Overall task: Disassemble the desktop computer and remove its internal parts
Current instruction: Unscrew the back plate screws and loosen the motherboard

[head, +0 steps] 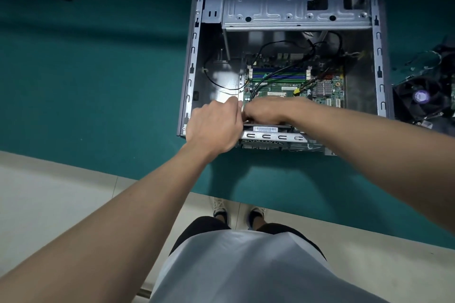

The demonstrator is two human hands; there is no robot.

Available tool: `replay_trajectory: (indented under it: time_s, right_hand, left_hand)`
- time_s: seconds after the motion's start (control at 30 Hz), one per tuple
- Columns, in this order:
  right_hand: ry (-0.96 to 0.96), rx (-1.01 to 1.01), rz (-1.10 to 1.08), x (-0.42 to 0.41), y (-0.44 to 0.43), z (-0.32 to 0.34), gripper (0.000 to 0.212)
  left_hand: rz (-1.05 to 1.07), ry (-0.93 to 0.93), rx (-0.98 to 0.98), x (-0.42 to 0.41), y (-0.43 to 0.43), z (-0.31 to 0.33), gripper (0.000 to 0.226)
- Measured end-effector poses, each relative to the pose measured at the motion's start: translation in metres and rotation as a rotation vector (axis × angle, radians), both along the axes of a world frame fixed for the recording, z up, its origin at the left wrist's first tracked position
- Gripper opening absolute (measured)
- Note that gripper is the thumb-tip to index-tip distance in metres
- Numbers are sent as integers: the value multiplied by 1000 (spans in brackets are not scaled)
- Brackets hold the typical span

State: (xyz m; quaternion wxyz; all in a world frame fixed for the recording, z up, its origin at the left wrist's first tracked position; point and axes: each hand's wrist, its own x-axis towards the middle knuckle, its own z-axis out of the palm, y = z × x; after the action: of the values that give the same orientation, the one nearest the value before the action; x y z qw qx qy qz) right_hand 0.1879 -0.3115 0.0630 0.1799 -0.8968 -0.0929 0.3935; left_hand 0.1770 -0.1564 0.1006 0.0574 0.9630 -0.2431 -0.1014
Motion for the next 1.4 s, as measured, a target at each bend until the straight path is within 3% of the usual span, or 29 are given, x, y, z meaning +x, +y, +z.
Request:
replay_trajectory:
  time_s: [0.1,0.33,0.5,0.67,0.83,0.93,1.07,1.17,1.3,1.4]
  right_hand:
    - [-4,-50,52,1,-2,-1,30]
    - [24,153,-31,-1,-14,-7,32]
    - [-41,161,-159,-2,-23,-15,9]
    - [-104,250,-571,-4,-36,-5,17]
    - [185,647,-1097,-18,-52,24,11]
    - [217,870,-1256,-30,-59,37,10]
    - [162,951,-1308,-45,-51,42,11]
    - [120,966,-1320,-49,-43,43,8]
    - [86,942,-1315,-52,-40,42,10]
    - [93,953,-1343,-54,-38,42,12]
  left_hand:
    - [1,2,-6,-1,0,2,39]
    - [-8,21,-26,-2,0,5,29]
    - [-17,35,-19,0,-1,4,30]
    - [-22,66,-8,1,1,3,33]
    - [102,250,-25,7,-7,9,29]
    - [284,412,-319,14,-18,18,23]
    - [442,458,-753,17,-44,32,23]
    - [399,424,-819,17,-60,37,26]
    - [339,451,-825,25,-59,33,13]
    - [269,491,-817,35,-54,31,19]
